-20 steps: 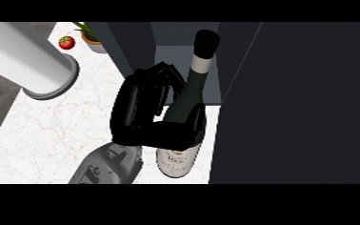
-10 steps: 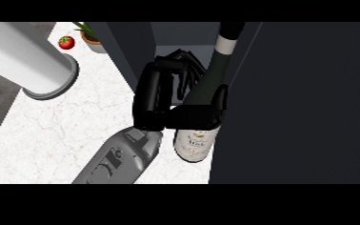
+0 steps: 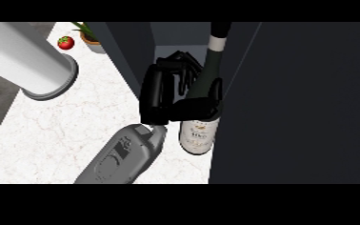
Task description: Pick up the wine, place it into the cabinet and close the cabinet
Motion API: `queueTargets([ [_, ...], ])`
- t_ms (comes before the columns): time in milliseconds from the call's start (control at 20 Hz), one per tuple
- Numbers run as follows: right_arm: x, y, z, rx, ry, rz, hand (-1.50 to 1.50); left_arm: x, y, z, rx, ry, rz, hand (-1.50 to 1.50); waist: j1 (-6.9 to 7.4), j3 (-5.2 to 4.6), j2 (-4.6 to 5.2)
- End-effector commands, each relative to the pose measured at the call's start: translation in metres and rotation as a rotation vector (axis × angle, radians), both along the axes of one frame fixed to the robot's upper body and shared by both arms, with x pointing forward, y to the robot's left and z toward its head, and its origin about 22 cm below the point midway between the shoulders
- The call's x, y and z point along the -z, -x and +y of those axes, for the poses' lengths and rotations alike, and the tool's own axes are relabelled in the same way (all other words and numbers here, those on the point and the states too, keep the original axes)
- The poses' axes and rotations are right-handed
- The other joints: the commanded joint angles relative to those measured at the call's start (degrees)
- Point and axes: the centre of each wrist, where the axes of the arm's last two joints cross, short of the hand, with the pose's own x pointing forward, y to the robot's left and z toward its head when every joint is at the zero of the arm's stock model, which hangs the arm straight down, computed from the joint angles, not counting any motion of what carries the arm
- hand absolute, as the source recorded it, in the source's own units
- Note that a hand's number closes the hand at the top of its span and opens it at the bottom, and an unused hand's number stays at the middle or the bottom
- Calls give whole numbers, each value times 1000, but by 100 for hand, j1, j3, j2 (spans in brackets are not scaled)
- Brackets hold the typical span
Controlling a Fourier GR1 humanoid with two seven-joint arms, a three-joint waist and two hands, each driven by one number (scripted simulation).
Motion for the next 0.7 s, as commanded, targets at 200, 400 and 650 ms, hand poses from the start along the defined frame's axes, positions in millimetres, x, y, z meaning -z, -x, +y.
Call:
queueTargets([
  [200, -6, 26, -14, -27, -45, -43, -150, 27, -8, 0, -40, 18, 18, 150, -25, 3, 3],
  [400, -15, 25, -11, -42, -7, -58, -150, 53, -17, 10, -64, -75, -2, 150, -3, 1, 3],
  [650, -20, 34, -6, -30, -20, -45, -150, 61, -26, 11, -88, -123, -9, 150, -7, -1, -1],
])
